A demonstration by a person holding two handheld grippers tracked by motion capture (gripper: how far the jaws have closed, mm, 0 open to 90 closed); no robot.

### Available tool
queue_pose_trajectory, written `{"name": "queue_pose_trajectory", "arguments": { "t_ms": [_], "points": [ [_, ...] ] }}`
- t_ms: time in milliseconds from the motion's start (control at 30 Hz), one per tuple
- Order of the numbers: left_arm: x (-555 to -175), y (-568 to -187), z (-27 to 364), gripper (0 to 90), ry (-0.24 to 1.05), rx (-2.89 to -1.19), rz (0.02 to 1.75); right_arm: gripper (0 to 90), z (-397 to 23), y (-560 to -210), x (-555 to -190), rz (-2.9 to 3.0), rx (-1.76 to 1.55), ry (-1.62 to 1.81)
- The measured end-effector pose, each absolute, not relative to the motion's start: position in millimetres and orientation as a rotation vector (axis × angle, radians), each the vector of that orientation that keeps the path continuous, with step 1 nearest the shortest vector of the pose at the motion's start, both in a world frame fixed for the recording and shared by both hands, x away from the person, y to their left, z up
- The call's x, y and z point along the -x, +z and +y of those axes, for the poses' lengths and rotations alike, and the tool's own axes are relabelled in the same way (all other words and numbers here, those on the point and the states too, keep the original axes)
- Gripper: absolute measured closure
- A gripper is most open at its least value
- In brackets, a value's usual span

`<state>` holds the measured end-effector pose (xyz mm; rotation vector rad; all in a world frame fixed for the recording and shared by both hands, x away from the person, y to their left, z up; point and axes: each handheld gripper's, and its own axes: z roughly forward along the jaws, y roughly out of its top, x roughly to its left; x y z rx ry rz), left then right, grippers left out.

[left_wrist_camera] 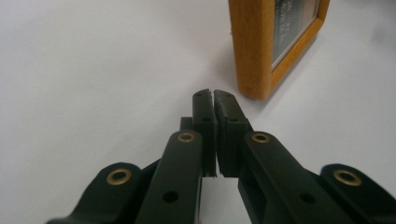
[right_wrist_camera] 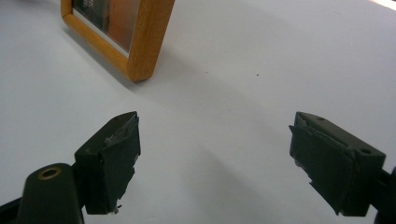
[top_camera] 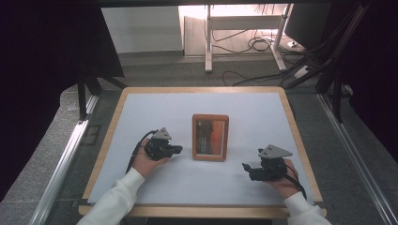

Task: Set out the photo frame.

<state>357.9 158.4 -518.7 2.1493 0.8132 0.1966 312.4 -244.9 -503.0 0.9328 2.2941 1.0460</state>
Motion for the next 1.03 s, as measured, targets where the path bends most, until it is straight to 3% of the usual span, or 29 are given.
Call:
{"name": "queue_pose_trajectory", "arguments": {
  "t_ms": [167,300,400,667,1033],
  "points": [
    [-352,-516,171,77.1,0.262,-2.101,0.856,16.4,-250,-505,-312,2.255,-0.984,1.075],
    [-347,-520,180,48.2,0.271,-2.063,0.935,16.4,-259,-504,-311,2.218,-1.041,1.108],
    [-340,-524,187,38.6,0.284,-2.068,0.962,16.4,-266,-504,-312,2.181,-1.080,1.126],
    [-326,-523,206,34.0,0.306,-2.032,0.979,16.0,-273,-511,-319,2.154,-1.137,1.097],
    [-330,-528,203,33.1,0.301,-2.052,0.971,16.0,-269,-511,-319,2.151,-1.120,1.109]
  ]
}}
